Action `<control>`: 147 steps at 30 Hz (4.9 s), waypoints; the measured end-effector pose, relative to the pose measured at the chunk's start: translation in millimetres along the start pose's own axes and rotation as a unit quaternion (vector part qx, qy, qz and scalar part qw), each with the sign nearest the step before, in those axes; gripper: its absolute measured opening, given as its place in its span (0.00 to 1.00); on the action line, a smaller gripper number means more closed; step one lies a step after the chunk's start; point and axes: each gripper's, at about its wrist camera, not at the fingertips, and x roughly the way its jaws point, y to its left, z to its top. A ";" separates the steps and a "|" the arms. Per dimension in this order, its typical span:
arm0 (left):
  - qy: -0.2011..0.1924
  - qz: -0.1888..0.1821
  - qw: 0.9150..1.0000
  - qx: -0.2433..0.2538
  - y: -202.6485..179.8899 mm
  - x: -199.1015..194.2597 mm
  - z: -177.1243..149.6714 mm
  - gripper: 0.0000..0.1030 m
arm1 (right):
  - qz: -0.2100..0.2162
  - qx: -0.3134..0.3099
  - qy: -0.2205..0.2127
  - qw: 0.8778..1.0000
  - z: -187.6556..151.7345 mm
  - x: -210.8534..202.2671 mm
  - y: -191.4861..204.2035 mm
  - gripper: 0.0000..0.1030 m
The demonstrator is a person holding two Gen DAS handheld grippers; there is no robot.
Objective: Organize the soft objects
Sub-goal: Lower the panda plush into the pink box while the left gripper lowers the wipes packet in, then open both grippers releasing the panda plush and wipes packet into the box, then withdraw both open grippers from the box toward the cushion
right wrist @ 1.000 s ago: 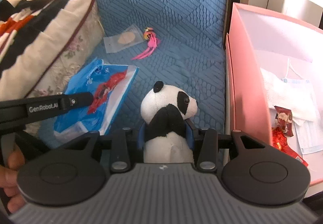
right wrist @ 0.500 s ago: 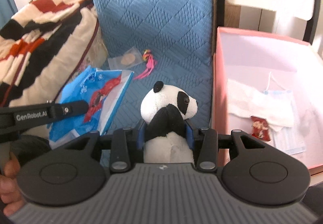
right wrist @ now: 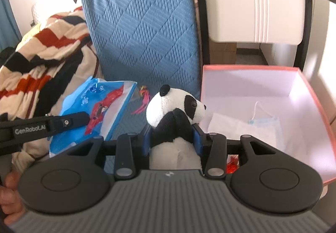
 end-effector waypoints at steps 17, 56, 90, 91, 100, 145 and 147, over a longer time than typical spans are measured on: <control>-0.035 -0.051 0.998 0.021 -85.3 24.0 21.8 0.02 | -0.028 0.002 -0.021 0.999 23.4 -27.9 -68.1 0.42; 0.047 -0.072 0.993 0.083 -141.7 131.4 -31.0 0.64 | -0.077 0.078 0.063 0.992 -31.5 23.8 -165.7 0.67; -0.117 -0.018 0.988 0.098 -28.5 18.3 24.0 0.65 | -0.050 -0.012 -0.039 0.998 -6.2 -31.1 -38.8 0.67; -0.116 -0.015 0.989 0.095 -21.9 19.0 22.7 0.64 | -0.049 -0.016 -0.040 0.998 -7.9 -30.0 -35.0 0.67; -0.101 0.009 0.992 0.069 32.1 24.7 2.9 0.64 | -0.032 -0.046 -0.048 0.997 -27.6 -2.8 0.5 0.67; -0.045 0.028 0.996 0.069 103.0 85.5 -55.2 0.63 | 0.010 -0.070 -0.004 0.997 -81.1 90.5 64.8 0.67; -0.043 0.029 0.997 0.061 105.7 90.3 -54.8 0.63 | 0.011 -0.067 -0.006 0.998 -80.8 94.6 63.6 0.67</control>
